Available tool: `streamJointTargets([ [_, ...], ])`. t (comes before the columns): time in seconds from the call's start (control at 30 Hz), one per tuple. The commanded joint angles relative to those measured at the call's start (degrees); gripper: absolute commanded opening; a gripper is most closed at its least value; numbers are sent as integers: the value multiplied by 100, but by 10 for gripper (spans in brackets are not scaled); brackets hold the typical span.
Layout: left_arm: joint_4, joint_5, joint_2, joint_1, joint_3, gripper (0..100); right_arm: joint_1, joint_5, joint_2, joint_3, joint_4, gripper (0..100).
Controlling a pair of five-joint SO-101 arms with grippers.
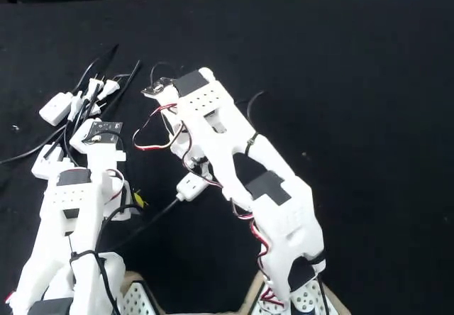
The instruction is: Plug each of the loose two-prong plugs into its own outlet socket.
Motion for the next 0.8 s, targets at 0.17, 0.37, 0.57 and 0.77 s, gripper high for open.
streamJointTargets([
  [0.17,-9,-18,-88,-57,-22,266,149,70,-857,374,185,10],
  [0.37,-9,-18,-88,-57,-22,266,158,79,-593,286,158,10],
  [0.57,-9,-18,-97,-57,-22,266,413,79,-110,-31,167,10],
  [0.77,-9,-18,-105,-57,-22,266,343,79,-57,-13,176,10],
])
